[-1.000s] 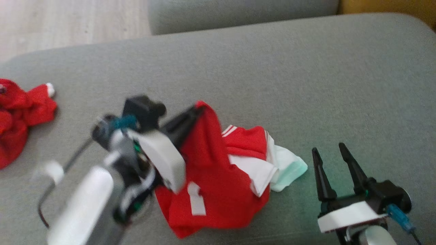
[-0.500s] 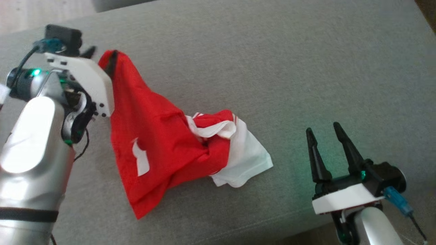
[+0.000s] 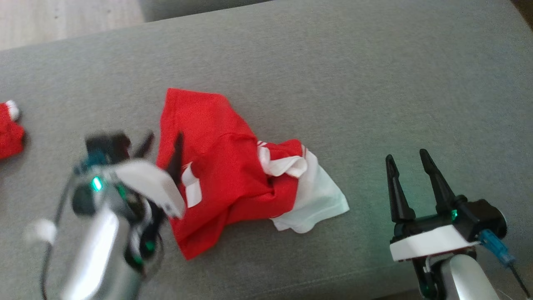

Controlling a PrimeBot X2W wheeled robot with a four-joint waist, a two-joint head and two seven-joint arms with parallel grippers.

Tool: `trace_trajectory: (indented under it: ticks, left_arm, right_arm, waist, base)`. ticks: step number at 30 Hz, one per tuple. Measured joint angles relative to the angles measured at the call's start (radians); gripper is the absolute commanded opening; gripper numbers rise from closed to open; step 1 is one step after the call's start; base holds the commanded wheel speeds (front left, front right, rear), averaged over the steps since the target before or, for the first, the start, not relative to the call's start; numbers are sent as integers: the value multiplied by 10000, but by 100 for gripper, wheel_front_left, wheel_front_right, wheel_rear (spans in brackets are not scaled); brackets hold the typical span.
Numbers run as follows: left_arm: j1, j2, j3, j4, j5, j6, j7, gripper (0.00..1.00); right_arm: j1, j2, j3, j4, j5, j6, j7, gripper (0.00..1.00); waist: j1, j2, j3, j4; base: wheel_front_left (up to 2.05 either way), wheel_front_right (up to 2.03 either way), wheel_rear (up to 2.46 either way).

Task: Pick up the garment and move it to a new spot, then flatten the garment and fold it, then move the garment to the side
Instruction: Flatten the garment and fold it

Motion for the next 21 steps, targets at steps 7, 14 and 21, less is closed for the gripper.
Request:
trace_trajectory:
  ticks: [7,14,21]
  left_arm:
    - [1507,-913,-297,-525,-437,454,-291,100]
    - [1475,-1014,-422,8,-602,545,-291,100]
    - [1465,-1022,-412,560,-936,355,-169,100]
  right_arm:
    - [218,0,10,-27,-159,0,0,100]
    - [194,-10,128,-31,-159,0,0,100]
    - [198,-12,128,-35,-173,0,0,100]
  waist:
    - [0,0,-22,589]
    - [0,0,8,634]
    - [0,0,79,444]
  base:
    - [0,0,0]
    - [0,0,0]
    - [0,0,0]
